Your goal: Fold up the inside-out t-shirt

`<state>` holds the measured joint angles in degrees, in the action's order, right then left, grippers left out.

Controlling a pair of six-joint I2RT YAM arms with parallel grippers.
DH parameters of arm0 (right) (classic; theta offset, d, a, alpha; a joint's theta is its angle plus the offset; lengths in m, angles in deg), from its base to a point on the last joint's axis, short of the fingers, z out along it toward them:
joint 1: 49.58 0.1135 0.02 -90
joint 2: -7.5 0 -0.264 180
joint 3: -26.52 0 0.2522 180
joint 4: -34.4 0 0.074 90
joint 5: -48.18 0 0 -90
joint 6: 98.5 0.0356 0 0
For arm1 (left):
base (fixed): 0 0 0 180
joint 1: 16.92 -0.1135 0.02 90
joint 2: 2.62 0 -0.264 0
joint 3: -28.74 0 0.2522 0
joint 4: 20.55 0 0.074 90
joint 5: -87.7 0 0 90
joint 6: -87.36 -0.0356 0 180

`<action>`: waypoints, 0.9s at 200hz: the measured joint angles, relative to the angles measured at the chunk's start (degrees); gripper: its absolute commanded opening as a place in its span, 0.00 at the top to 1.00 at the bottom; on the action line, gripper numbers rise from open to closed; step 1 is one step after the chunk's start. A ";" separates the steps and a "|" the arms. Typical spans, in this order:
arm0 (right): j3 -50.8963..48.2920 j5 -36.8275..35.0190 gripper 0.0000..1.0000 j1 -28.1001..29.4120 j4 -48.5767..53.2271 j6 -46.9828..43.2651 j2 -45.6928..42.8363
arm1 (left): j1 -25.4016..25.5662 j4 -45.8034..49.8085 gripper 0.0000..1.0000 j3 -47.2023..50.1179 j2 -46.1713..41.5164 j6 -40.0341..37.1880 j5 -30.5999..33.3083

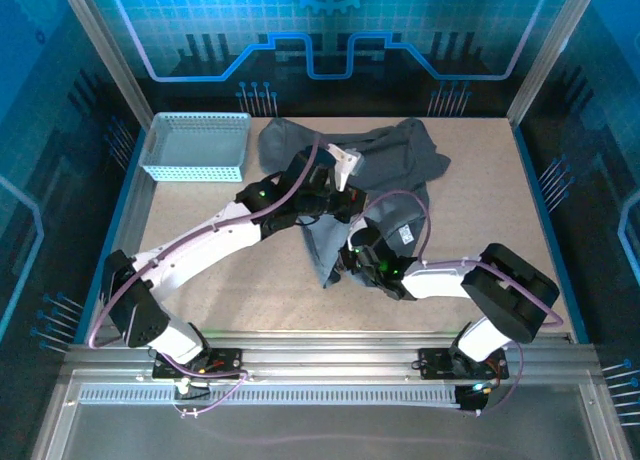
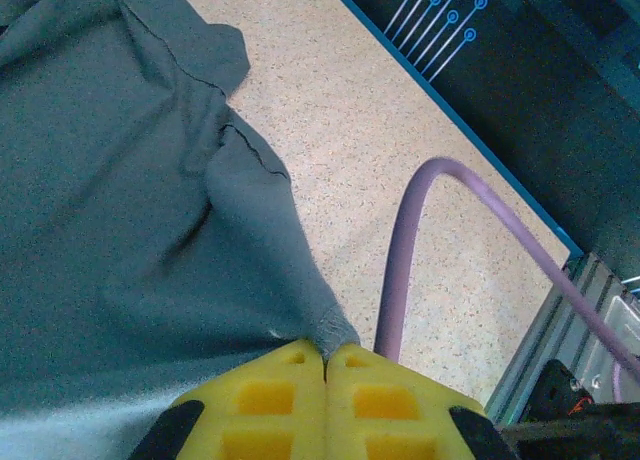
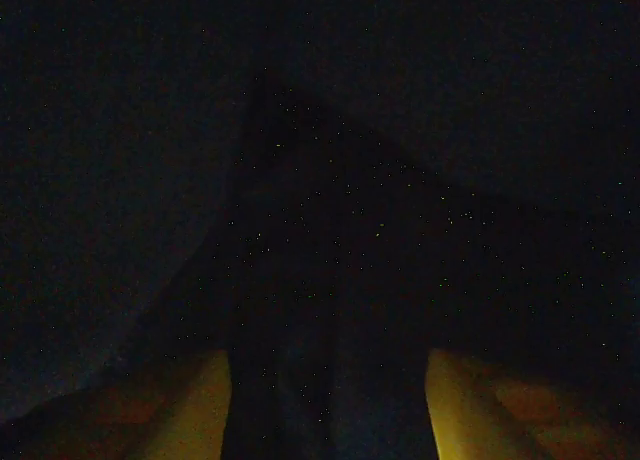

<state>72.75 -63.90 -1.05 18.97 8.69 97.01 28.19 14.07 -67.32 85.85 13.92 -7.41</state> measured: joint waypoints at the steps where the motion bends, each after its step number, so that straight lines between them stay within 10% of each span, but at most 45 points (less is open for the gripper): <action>1: 0.07 -0.02 0.40 0.11 0.02 -0.07 0.04 | 0.00 0.00 0.98 -0.04 0.02 0.02 0.00; 180: 7.80 1.09 0.32 -10.32 -4.74 5.49 8.41 | 1.84 -0.44 0.98 -2.34 -3.98 1.51 -3.58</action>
<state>80.55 -62.81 -11.36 14.22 14.18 105.43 30.02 13.63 -69.66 81.87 15.43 -10.99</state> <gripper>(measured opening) 0.668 0.054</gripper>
